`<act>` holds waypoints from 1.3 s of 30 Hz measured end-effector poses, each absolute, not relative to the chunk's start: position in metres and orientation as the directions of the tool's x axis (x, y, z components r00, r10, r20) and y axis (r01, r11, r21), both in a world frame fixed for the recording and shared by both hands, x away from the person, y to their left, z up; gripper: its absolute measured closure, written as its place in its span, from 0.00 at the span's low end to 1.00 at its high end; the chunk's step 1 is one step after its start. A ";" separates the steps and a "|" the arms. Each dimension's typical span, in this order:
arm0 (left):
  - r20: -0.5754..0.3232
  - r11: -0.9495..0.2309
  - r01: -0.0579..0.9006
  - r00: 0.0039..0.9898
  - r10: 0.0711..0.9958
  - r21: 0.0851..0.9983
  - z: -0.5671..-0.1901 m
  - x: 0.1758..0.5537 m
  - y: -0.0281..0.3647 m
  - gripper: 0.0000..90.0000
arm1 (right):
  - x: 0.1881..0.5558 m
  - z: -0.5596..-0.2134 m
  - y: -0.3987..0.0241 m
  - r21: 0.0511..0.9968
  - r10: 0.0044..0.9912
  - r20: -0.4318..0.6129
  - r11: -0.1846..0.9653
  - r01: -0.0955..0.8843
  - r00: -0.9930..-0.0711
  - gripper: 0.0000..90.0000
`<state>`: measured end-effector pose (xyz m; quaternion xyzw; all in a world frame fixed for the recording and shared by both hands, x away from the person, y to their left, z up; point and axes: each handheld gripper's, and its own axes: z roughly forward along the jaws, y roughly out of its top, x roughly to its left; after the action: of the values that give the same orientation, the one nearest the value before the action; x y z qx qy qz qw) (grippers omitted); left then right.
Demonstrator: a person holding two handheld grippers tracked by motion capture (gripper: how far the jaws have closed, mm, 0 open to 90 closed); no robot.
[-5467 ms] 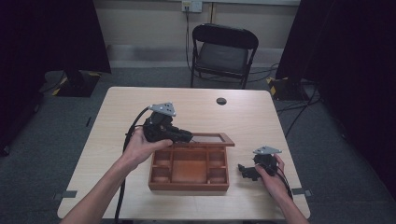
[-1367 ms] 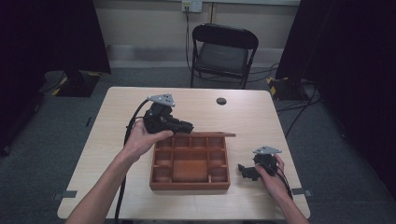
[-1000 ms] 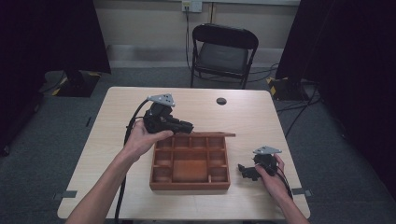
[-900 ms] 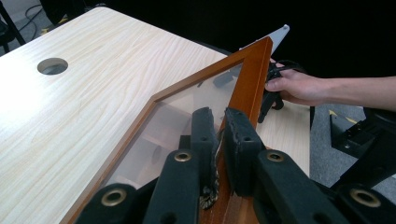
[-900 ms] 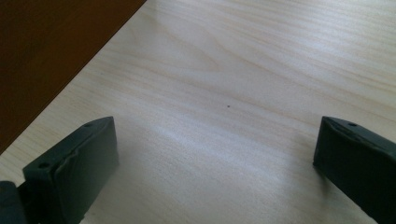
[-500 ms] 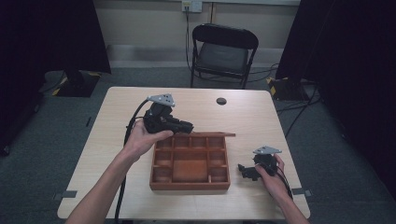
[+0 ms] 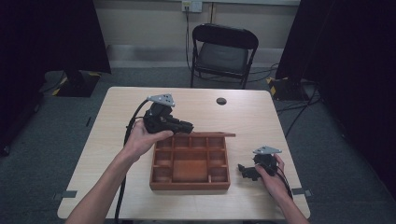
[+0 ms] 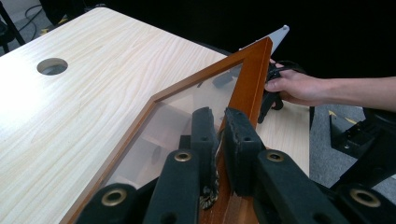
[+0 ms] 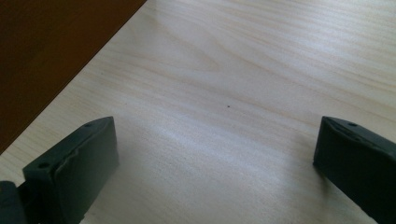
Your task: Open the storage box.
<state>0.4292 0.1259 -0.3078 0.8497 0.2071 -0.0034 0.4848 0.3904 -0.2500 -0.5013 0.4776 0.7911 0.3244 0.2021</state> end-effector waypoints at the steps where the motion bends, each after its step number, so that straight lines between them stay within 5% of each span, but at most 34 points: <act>1: -0.206 -0.445 0.354 0.915 0.347 0.823 -0.308 0.429 0.126 0.92 | 0.390 -0.501 -0.250 0.706 0.887 -0.010 0.333 0.625 -0.462 0.00; 39: -0.200 -0.451 0.352 0.915 0.350 0.820 -0.308 0.428 0.125 0.92 | 0.391 -0.501 -0.250 0.706 0.886 -0.010 0.335 0.624 -0.464 0.00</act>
<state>0.4282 0.1251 -0.3076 0.8519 0.2059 -0.0011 0.4816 0.3906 -0.2500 -0.5013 0.4769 0.7917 0.3242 0.2016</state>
